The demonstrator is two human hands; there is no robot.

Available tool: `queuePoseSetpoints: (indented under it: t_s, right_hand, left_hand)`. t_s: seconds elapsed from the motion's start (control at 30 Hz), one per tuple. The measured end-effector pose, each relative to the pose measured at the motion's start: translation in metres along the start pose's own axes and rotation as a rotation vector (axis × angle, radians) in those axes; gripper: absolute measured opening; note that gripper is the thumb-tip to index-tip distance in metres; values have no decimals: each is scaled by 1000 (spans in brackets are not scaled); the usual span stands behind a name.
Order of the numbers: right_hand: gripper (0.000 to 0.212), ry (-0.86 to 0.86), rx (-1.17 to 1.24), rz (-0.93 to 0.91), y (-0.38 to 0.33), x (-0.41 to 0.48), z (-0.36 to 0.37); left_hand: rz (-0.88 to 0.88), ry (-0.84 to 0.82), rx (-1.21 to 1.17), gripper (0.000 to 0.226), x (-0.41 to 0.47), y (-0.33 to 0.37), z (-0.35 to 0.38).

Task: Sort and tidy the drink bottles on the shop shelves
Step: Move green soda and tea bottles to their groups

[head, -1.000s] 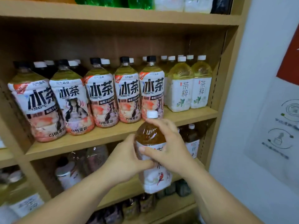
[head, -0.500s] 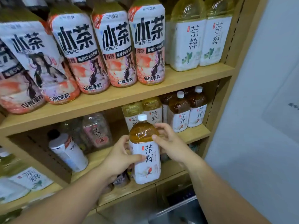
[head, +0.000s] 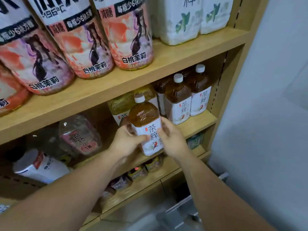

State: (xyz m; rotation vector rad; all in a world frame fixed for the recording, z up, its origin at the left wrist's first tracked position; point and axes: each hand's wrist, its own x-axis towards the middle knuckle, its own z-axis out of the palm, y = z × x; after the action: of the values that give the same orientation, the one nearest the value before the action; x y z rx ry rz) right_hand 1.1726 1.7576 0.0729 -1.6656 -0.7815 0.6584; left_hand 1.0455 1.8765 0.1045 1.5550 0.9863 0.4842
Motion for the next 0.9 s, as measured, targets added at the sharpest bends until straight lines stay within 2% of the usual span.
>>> queuePoseSetpoints:
  t_s: [0.13, 0.3, 0.37, 0.43, 0.57, 0.77, 0.9]
  right_hand:
    - [40, 45, -24, 7, 6, 9, 0]
    - [17, 182, -53, 105, 24, 8, 11]
    - [15, 229, 17, 162, 32, 10, 13]
    - [14, 274, 116, 202, 37, 17, 14]
    - [33, 348, 242, 301, 40, 32, 16]
    - [22, 411, 308, 348, 48, 43, 20]
    - [19, 430, 362, 380, 50, 49, 17]
  left_hand:
    - [-6, -19, 37, 50, 7, 0, 2]
    - [42, 60, 123, 81, 14, -2, 11]
    - [66, 71, 191, 84, 17, 2, 19]
    - [76, 96, 204, 81, 21, 5, 26]
    - [65, 137, 238, 65, 29, 8, 38]
    - [69, 199, 407, 44, 40, 9, 48]
    - [76, 184, 427, 40, 39, 19, 57]
